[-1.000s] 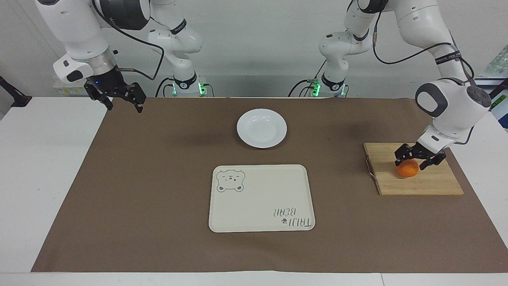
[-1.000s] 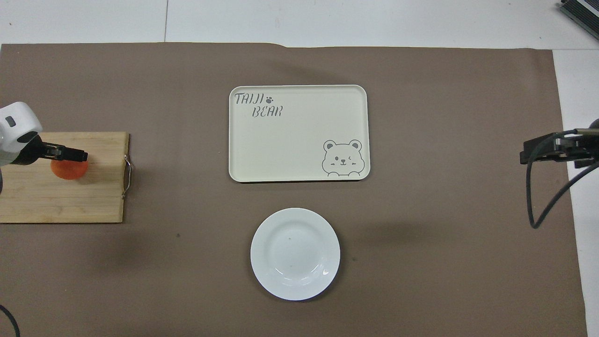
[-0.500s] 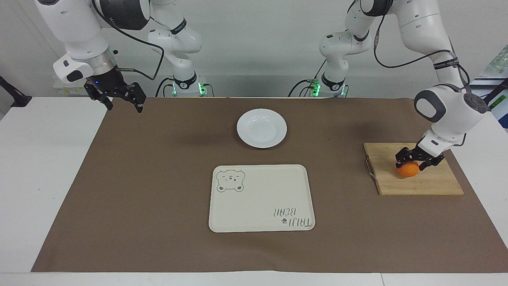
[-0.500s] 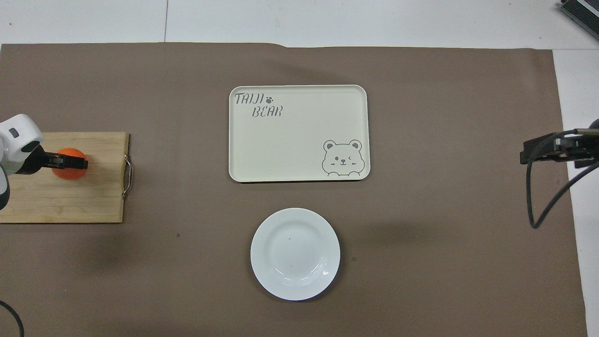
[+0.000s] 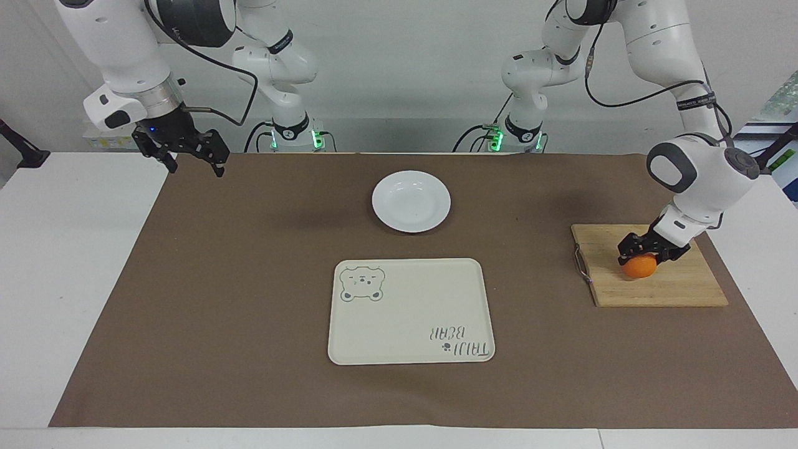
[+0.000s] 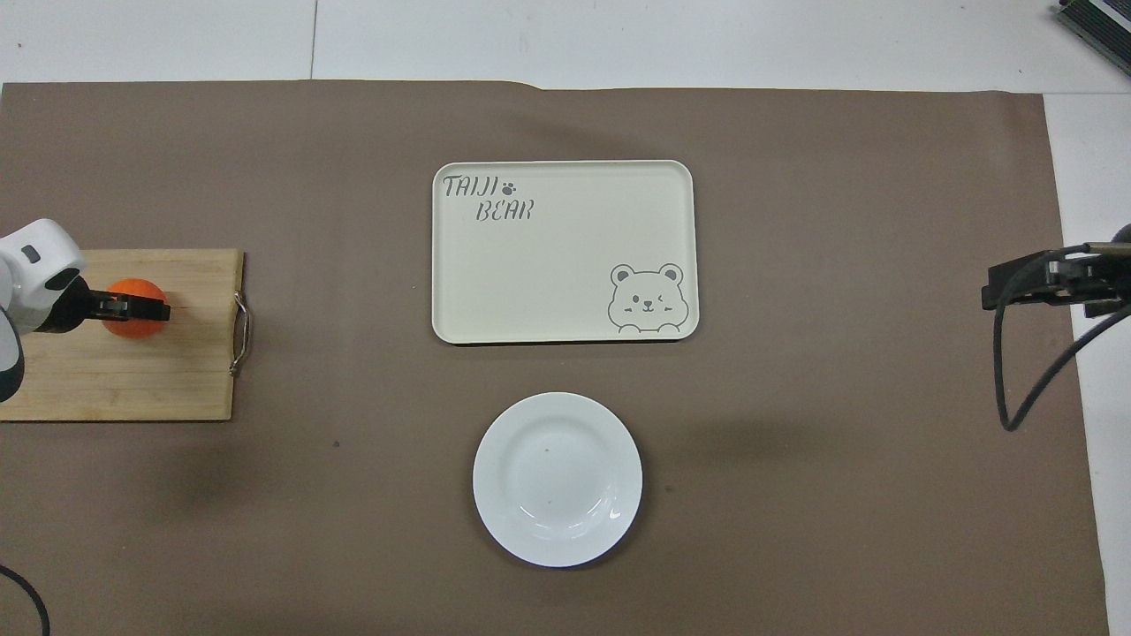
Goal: Place orange and plate with both arms
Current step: 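Close the left gripper on the orange and lift it, then carry the orange with the left gripper and release it onto the plate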
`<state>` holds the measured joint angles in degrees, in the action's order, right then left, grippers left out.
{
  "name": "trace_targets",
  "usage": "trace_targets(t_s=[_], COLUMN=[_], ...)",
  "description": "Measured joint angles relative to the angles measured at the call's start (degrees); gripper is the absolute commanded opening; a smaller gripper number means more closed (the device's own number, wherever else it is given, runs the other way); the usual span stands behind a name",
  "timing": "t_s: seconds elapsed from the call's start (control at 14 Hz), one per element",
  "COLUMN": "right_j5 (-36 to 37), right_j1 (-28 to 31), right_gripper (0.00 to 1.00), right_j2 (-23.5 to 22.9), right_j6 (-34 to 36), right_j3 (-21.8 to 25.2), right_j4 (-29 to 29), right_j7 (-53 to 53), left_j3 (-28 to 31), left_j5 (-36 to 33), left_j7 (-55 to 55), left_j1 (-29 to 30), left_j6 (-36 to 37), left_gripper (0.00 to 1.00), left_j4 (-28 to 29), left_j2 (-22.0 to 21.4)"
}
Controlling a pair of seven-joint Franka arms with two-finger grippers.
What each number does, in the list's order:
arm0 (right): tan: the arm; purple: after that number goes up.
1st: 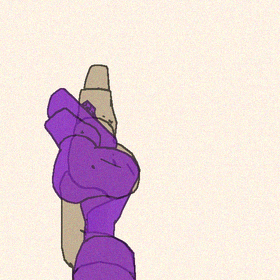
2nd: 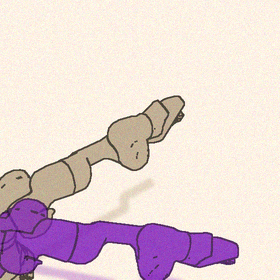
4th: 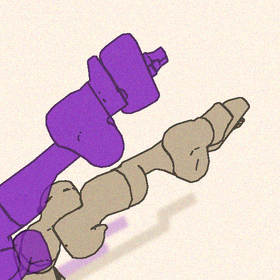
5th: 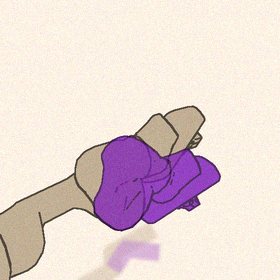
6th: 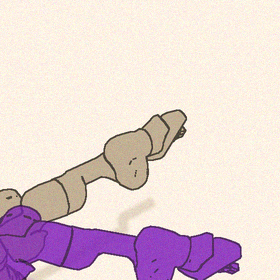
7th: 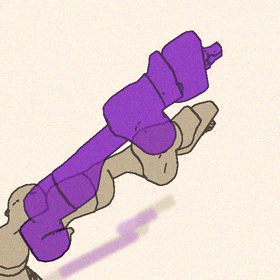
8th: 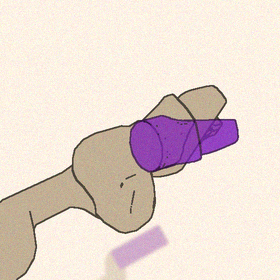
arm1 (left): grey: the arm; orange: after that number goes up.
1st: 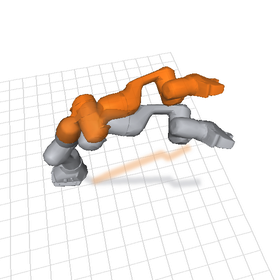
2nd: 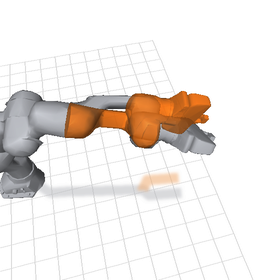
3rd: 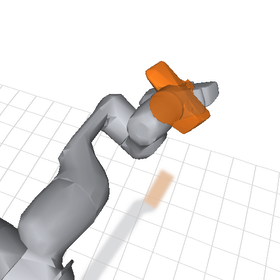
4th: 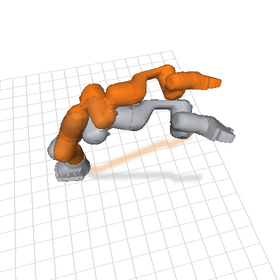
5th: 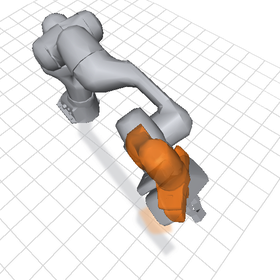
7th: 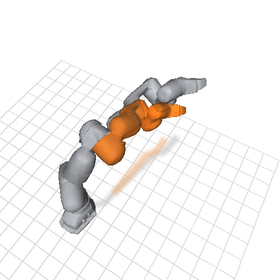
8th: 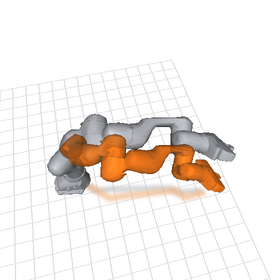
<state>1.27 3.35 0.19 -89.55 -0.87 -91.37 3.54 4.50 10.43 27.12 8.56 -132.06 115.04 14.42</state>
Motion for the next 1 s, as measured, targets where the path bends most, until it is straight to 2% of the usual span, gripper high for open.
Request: trace_targets(t_s=[0.29,0.57,0.79,1.0], right_j5=[0.00,0.00,0.00,0.00], right_j1=[0.00,0.00,0.00,0.00], right_gripper=[1.00,1.00,1.00,1.00], right_j2=[0.00,0.00,0.00,0.00], right_j6=[0.00,0.00,0.00,0.00], right_j3=[0.00,0.00,0.00,0.00], right_j4=[0.00,0.00,0.00,0.00], right_j7=[0.00,0.00,0.00,0.00], left_j3=[-0.39,-0.87,-1.07,-1.37], left_j5=[0.00,0.01,0.08,0.12], left_j7=[0.31,0.28,-2.94,-14.35], left_j1=[-0.14,-3.27,-9.32,-19.60], left_j6=[0.04,5.01,10.30,11.41], left_gripper=[0.00,0.00,0.00,0.00], left_j4=[-0.15,-0.14,0.05,0.31], left_j2=[-1.57,-7.25,-11.65,-12.60])
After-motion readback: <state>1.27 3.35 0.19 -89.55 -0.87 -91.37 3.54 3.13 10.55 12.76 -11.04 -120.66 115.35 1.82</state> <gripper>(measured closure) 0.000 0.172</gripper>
